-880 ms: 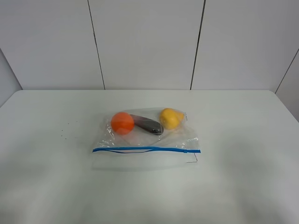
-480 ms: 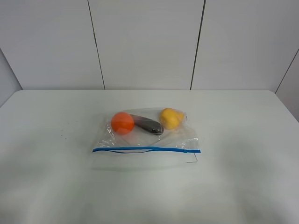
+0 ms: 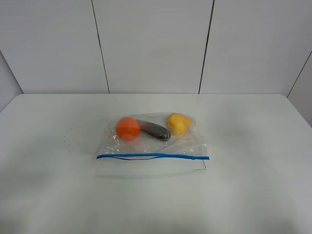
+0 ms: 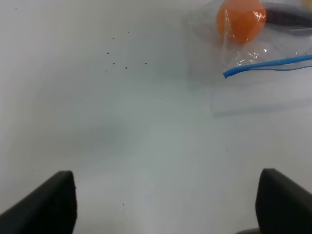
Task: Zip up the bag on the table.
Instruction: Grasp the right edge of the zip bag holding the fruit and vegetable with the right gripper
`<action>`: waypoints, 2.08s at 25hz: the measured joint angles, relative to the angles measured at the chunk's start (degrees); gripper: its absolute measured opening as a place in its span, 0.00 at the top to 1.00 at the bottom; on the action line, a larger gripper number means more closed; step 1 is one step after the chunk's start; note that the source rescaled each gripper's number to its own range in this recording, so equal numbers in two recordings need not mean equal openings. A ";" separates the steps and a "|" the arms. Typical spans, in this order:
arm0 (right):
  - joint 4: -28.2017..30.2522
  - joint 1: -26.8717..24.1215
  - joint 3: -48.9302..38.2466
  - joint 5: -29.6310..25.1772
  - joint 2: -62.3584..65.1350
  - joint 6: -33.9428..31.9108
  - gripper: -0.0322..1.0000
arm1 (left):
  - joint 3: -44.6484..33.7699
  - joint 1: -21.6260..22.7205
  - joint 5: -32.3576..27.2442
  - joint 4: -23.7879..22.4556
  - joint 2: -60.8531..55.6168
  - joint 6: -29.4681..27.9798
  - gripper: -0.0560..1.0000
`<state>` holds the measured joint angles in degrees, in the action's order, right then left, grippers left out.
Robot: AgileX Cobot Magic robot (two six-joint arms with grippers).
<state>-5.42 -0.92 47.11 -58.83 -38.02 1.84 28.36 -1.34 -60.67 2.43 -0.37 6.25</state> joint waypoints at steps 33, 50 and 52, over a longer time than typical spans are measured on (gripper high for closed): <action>-56.68 0.00 12.09 10.83 -77.79 54.75 0.15 | 0.00 0.00 0.00 0.00 0.00 0.00 0.05; -60.81 0.00 16.47 1.83 -85.16 58.70 0.45 | 0.00 0.00 0.12 0.00 0.00 0.00 0.05; -60.28 0.00 16.52 1.83 -85.16 58.70 0.53 | 0.00 0.00 0.12 0.00 0.00 0.00 0.05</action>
<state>-65.70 -0.92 63.62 -57.00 -123.18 60.54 28.36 -1.34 -60.55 2.43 -0.37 6.25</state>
